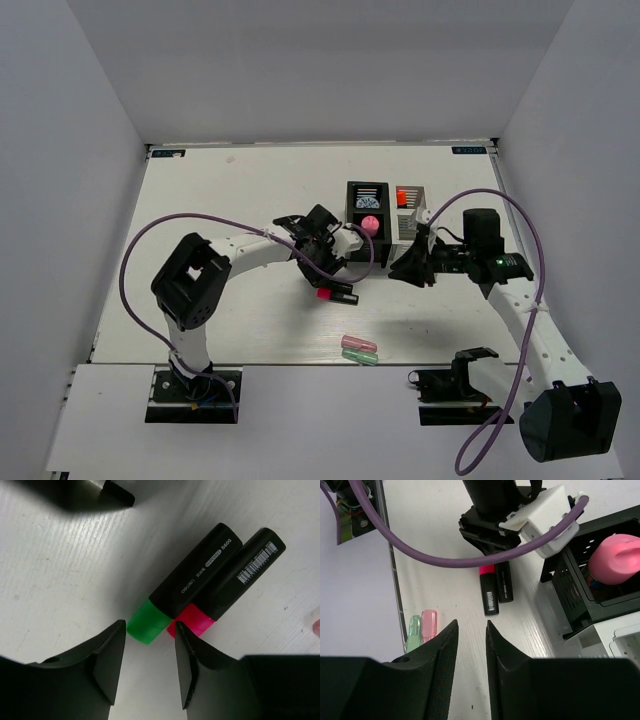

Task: Sort the stationery into containers
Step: Grab a piece of stationery with the left arm

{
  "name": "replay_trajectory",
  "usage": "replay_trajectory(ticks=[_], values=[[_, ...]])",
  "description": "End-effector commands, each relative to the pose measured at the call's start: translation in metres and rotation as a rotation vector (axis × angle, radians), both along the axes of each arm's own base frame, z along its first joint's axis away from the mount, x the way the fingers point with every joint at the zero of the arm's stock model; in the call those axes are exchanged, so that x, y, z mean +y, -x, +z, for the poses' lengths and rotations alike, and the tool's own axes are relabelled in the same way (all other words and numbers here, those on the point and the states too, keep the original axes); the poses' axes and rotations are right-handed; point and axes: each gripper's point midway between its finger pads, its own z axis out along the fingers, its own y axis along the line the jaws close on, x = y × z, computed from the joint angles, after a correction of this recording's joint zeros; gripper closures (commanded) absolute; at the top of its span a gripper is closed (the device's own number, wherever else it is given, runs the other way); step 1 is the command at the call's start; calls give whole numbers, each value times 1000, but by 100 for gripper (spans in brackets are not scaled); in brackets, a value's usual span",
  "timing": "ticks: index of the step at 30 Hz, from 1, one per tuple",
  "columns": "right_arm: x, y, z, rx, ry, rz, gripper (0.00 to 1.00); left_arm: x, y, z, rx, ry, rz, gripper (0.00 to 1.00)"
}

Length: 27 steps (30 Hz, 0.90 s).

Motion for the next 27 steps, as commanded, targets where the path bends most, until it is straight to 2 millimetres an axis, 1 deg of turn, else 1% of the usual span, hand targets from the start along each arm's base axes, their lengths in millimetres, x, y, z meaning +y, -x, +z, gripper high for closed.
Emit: replay_trajectory(ticks=[1,2,9,13,14,18,21,22,23,24,25,26,27], values=[[1,3,6,-6,-27,21,68,-4,-3,-4,-31,-1,-20,46],[1,3,6,-8,-28,19,66,-4,-2,-5,-30,-3,-23,46],[-1,3,7,-1,-39,17,66,-3,3,-14,-52,-48,-43,46],[-2,3,7,1,-39,14,66,6,16,-23,-40,-90,-63,46],[-2,3,8,-3,-42,15,65,7,18,-24,-41,-96,-69,46],[-1,4,9,-2,-49,19,65,17,28,-28,-31,-116,-72,46],[-3,3,9,4,-52,13,65,21,34,-31,-15,-117,-70,51],[-2,4,11,-3,-54,18,65,22,37,-31,-6,-117,-68,55],[-3,3,10,-2,-53,11,65,26,42,-35,9,-127,-67,57],[-3,3,10,1,-54,11,65,26,43,-34,9,-123,-70,58],[-3,3,10,-1,-54,10,65,27,45,-34,16,-125,-71,65],[-3,3,10,1,-57,10,65,30,49,-36,25,-135,-73,66],[-4,2,11,2,-56,5,65,30,50,-32,24,-130,-72,68]])
